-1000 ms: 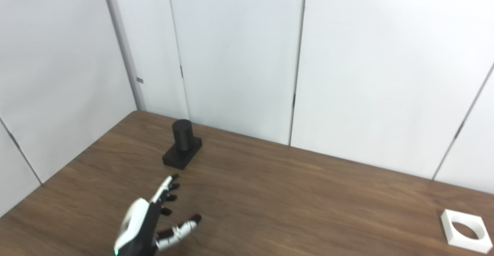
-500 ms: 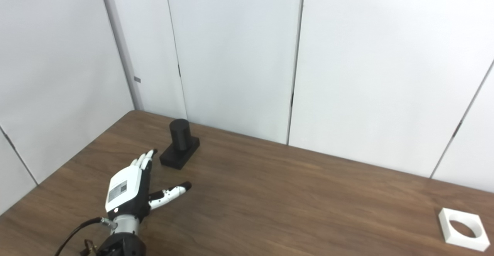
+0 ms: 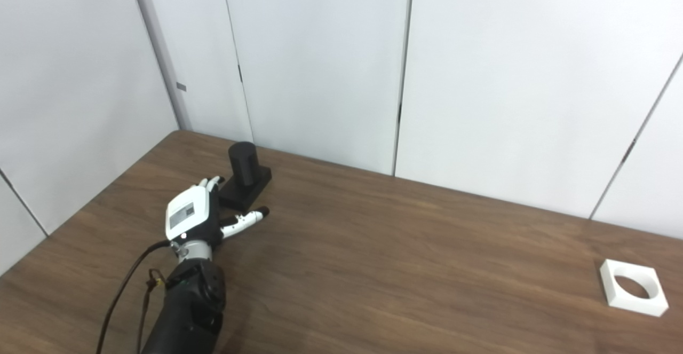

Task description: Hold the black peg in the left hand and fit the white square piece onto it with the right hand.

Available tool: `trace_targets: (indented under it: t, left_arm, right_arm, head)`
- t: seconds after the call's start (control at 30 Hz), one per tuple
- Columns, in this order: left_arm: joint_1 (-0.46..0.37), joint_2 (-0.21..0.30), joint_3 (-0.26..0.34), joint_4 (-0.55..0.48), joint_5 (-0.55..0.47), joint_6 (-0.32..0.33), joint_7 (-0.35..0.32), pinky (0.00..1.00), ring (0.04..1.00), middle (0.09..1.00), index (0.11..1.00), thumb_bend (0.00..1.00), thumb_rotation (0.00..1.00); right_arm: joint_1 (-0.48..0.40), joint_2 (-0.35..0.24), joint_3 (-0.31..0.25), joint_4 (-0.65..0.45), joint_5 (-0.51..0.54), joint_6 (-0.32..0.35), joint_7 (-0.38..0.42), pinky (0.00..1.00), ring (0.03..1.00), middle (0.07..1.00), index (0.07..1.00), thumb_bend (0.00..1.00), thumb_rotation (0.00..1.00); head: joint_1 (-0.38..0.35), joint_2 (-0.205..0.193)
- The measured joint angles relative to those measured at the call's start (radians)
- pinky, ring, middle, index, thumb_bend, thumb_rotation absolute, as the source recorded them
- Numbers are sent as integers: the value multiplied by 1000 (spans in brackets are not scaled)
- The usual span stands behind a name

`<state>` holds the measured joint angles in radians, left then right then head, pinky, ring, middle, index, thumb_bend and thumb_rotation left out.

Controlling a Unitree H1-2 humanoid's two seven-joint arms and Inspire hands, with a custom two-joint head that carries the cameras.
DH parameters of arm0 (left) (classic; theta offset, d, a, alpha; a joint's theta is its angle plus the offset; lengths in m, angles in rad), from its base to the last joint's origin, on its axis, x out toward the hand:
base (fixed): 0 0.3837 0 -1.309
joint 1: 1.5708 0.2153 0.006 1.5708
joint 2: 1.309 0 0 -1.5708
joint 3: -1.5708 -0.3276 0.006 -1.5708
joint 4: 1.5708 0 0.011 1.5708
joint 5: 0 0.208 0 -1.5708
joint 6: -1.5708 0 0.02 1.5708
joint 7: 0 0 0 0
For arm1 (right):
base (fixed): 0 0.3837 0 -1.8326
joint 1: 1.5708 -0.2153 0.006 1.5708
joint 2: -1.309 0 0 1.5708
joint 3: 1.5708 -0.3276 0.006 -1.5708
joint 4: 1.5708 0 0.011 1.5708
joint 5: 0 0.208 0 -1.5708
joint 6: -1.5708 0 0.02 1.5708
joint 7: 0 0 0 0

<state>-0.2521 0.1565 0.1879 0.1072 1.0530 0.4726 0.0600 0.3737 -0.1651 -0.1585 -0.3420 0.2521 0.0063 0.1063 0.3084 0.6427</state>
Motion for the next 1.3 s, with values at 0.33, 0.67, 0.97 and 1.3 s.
trace_targets:
  t: [0.33,0.67,0.97,1.3]
  left_arm:
    - [-76,11,55,100,67,0,16,942,935,924,861,916,679]
    - [-95,12,68,136,89,0,15,890,908,906,847,915,686]
    - [-101,20,53,200,101,0,28,872,898,877,764,885,641]
    - [-105,53,-1,261,63,-2,97,825,873,837,669,834,510]
  right_arm:
    - [9,3,0,-10,22,11,6,1000,1000,997,999,881,968]
    - [4,-6,0,-35,36,42,6,1000,1000,1000,1000,909,961]
    - [5,-6,0,-46,35,61,6,1000,1000,1000,1000,895,969]
    - [6,-5,-1,-46,36,63,5,1000,1000,1000,1000,892,956]
  head:
    - [-11,25]
    - [-6,28]
    - [-11,25]
    - [-17,25]
